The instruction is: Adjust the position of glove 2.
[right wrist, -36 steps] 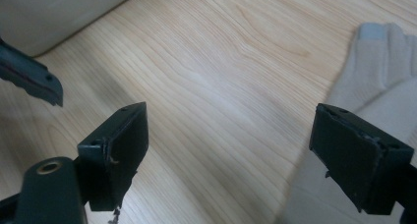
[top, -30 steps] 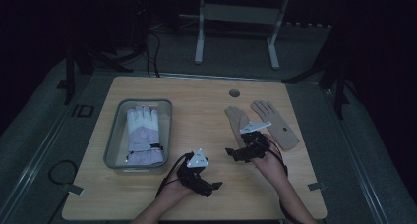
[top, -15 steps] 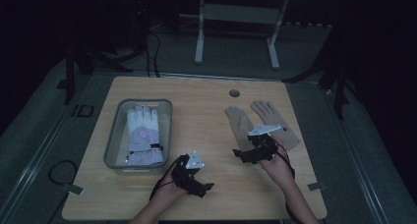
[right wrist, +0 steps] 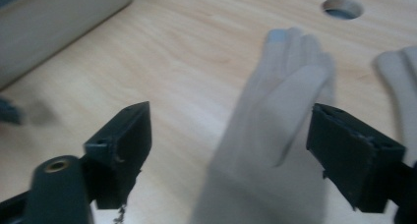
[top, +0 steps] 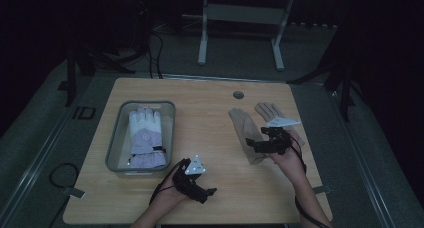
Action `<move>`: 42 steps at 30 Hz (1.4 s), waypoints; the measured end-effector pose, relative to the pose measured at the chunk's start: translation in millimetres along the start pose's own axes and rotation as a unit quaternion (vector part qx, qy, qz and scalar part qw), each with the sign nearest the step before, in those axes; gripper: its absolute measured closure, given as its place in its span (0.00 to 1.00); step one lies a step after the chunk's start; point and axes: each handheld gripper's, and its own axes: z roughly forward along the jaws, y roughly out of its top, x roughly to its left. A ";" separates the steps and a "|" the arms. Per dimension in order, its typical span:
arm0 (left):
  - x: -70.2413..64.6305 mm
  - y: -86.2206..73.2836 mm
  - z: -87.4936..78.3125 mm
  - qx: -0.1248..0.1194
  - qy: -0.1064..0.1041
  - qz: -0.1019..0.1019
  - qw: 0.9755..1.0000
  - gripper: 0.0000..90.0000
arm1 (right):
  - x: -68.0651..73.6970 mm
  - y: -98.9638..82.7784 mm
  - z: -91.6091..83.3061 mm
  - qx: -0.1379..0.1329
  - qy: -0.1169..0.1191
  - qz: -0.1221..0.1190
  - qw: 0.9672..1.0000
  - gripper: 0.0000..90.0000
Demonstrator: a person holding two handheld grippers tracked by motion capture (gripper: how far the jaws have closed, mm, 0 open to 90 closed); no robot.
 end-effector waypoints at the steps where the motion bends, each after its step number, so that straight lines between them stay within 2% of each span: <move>1: 0.0 0.0 0.0 0.000 0.000 0.000 1.000 0.01 | 0.0 0.0 0.0 0.000 0.000 0.000 1.000 0.23; 2: -0.4 -0.1 -0.3 -0.002 0.000 0.000 1.000 0.01 | -7.6 2.8 3.7 0.004 -0.016 -0.008 1.000 0.27; 3: -0.4 -0.1 -0.3 -0.002 0.000 0.000 1.000 0.01 | -7.6 2.8 3.7 0.004 -0.016 -0.008 1.000 0.27; 4: -0.9 -0.6 0.1 -0.004 -0.001 0.002 1.000 0.01 | -15.5 5.6 7.3 0.003 -0.023 -0.002 1.000 0.34; 5: -0.9 -0.6 0.1 -0.004 -0.001 0.002 1.000 0.01 | -15.5 5.6 7.3 0.003 -0.023 -0.002 1.000 0.34; 6: -0.9 -0.9 0.3 -0.001 -0.001 0.005 1.000 0.01 | -21.9 8.4 11.6 0.004 -0.036 -0.006 0.999 0.39; 9: -0.5 -1.2 0.4 0.000 -0.002 0.004 1.000 0.01 | -27.6 11.2 17.2 0.008 -0.038 -0.008 0.999 0.43; 10: -0.7 -1.1 0.1 -0.001 -0.002 0.006 1.000 0.01 | -32.0 13.4 24.4 0.014 -0.041 -0.007 0.999 0.45; 11: -0.7 -1.1 0.1 -0.001 -0.002 0.006 1.000 0.01 | -32.0 13.4 24.4 0.014 -0.041 -0.007 0.999 0.45; 12: -0.5 -1.1 -0.2 -0.002 -0.004 0.005 1.000 0.01 | -35.4 14.6 33.0 0.021 -0.038 -0.006 0.999 0.45; 15: -0.9 -1.2 -0.6 -0.005 -0.003 0.008 1.000 0.01 | -38.7 15.1 42.0 0.029 -0.036 -0.007 0.999 0.46; 18: -1.0 -1.6 -0.6 -0.006 -0.005 0.010 1.000 0.01 | -44.2 13.8 58.2 0.040 -0.034 -0.016 0.998 0.48; 21: -0.9 -1.5 -0.5 -0.006 -0.006 0.011 1.000 0.01 | -46.9 12.5 64.8 0.046 -0.033 -0.019 0.998 0.47; 25: -0.7 -1.7 -0.3 -0.009 -0.006 0.011 1.000 0.01 | -51.7 7.6 77.7 0.063 -0.030 -0.026 0.997 0.45; 26: -0.6 -1.6 -0.2 -0.007 -0.006 0.012 1.000 0.01 | -52.4 2.9 84.7 0.077 -0.023 -0.025 0.996 0.44; 29: -0.6 -1.7 -0.3 -0.007 -0.006 0.011 1.000 0.01 | -51.0 -2.3 89.0 0.074 -0.029 -0.035 0.996 0.46; 30: -0.6 -1.7 -0.3 -0.007 -0.006 0.010 1.000 0.01 | -49.2 -4.3 88.7 0.067 -0.029 -0.037 0.997 0.52; 31: -0.6 -1.7 -0.3 -0.007 -0.006 0.010 1.000 0.01 | -49.2 -4.3 88.7 0.067 -0.029 -0.037 0.997 0.52; 32: -0.9 -1.8 -0.3 -0.008 -0.006 0.010 1.000 0.01 | -45.8 -5.5 87.3 0.065 -0.029 -0.042 0.997 0.66; 33: -0.9 -1.8 -0.3 -0.008 -0.006 0.010 1.000 0.01 | -45.8 -5.5 87.3 0.065 -0.029 -0.042 0.997 0.66; 34: -1.0 -1.8 -0.1 -0.008 -0.006 0.011 1.000 0.01 | -39.7 -6.8 86.3 0.060 -0.034 -0.037 0.997 0.82; 37: -1.2 -1.9 0.2 -0.006 -0.004 0.012 1.000 0.01 | -34.3 -7.9 85.9 0.056 -0.041 -0.025 0.997 0.86; 38: -1.5 -2.1 0.6 -0.005 -0.004 0.011 1.000 0.01 | -28.9 -6.6 83.7 0.054 -0.047 -0.001 0.997 0.88; 39: -1.5 -2.1 0.6 -0.005 -0.004 0.011 1.000 0.01 | -28.9 -6.6 83.7 0.054 -0.047 -0.001 0.997 0.88; 40: -1.7 -2.0 0.9 -0.006 -0.003 0.010 1.000 0.01 | -21.4 -3.7 79.5 0.038 -0.046 0.029 0.998 0.88; 41: -1.7 -2.0 0.9 -0.006 -0.003 0.010 1.000 0.01 | -21.4 -3.7 79.5 0.038 -0.046 0.029 0.998 0.88; 42: -1.5 -2.0 0.8 -0.005 -0.003 0.011 1.000 0.01 | -11.6 0.7 72.8 0.019 -0.053 0.067 0.996 0.88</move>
